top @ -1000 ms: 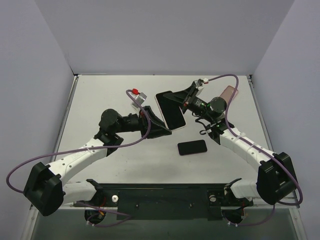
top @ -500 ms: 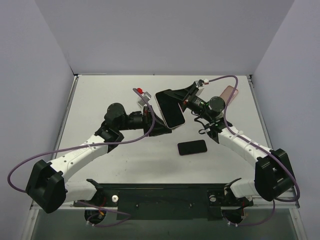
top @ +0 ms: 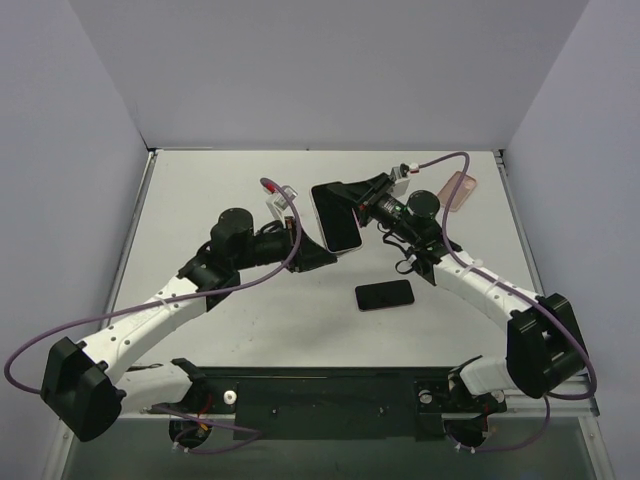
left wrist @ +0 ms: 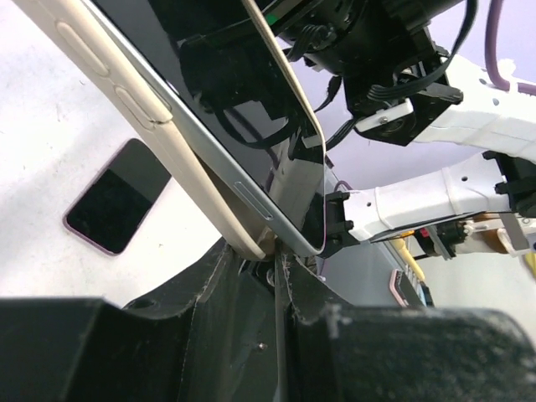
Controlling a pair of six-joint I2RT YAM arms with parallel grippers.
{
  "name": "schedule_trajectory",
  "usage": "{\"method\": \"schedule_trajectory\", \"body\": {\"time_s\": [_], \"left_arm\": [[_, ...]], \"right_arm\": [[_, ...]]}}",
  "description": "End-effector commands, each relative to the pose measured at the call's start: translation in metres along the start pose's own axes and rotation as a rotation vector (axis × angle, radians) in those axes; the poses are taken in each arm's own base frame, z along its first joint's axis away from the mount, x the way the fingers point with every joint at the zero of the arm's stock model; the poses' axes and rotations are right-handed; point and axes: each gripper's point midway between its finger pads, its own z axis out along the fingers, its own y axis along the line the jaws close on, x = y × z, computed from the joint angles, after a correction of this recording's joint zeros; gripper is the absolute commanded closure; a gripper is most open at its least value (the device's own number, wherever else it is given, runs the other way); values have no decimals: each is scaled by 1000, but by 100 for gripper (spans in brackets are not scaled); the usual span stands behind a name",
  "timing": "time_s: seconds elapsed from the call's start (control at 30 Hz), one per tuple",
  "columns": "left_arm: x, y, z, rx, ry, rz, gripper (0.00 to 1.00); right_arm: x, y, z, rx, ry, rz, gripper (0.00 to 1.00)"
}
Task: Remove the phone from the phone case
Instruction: Remove the phone case from the phone.
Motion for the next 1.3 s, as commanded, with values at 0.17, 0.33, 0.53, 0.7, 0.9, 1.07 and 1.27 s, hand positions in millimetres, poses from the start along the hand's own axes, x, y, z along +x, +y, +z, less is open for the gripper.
{"method": "schedule_trajectory", "body": {"time_s": [0.17,0.33,0.53,0.7,0.9,1.07,1.27], "left_arm": [[-18,18,2,-57,-77,-61,65],[-14,2,-12,29,-74,-10,47],[-26,-31,-29,140,-92,14,42],[-58,-101,-53,379,-165,-47,38],[-70,-107,-43,428,-133,-347,35],[-68,-102,-36,468,-142,-468,35],[-53,-94,-22,413,-114,-484,36]], "right_arm": [[6,85,-26,-276,26,1,100],[-15,82,-31,-282,-21,27,100],[-19,80,-32,-219,-60,-88,100],[-25,57,-33,-73,-106,-202,100],[-30,52,-36,-51,-146,-198,100],[-33,50,-37,-45,-164,-200,100],[-36,53,-39,-48,-183,-207,100]]}}
